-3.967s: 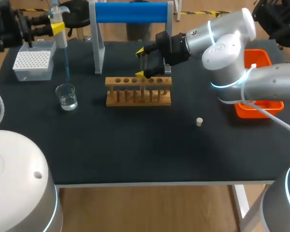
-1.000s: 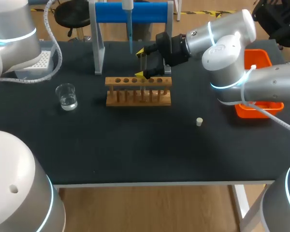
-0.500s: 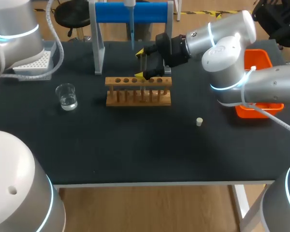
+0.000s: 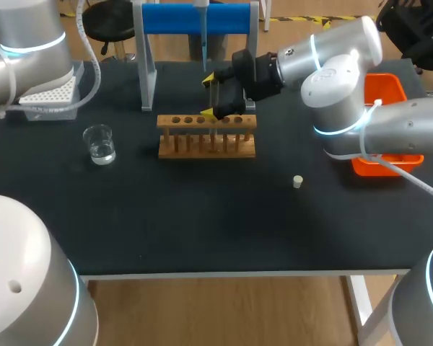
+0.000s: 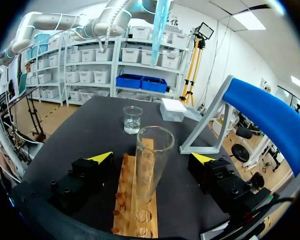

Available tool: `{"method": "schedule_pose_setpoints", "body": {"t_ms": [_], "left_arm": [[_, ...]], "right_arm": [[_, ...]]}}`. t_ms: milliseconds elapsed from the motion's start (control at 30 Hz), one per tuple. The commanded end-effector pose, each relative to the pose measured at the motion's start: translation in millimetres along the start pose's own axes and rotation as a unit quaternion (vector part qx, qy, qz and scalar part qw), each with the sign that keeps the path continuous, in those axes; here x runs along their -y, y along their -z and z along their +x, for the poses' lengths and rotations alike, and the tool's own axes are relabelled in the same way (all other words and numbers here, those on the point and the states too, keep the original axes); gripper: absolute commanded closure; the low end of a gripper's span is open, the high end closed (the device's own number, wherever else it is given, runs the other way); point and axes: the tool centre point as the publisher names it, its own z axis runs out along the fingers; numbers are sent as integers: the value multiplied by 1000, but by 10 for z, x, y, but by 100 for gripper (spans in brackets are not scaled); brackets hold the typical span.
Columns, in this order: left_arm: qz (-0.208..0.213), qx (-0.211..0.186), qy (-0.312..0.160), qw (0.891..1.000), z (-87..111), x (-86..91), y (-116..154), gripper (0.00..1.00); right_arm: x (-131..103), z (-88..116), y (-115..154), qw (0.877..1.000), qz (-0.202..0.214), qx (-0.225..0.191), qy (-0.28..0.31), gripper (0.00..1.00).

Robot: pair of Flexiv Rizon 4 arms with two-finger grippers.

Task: Invert the test tube, pick up the pipette, mount the tip to pipette, aspirate from beaker and dispense into the tube, eject the tip, return the pipette, and cap with the stopper.

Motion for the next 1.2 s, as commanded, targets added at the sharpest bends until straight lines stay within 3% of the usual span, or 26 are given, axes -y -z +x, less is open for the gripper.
{"method": "schedule_pose_setpoints", "body": {"t_ms": [33,1200], "left_arm": [[0,-5,0,1000,-37,8,-18,100],[3,-18,4,1000,2,-30,-145,100]], "right_arm": [[4,22,16,1000,0,1,1,0],[10,64,7,1000,-3,-27,6,0]]}}
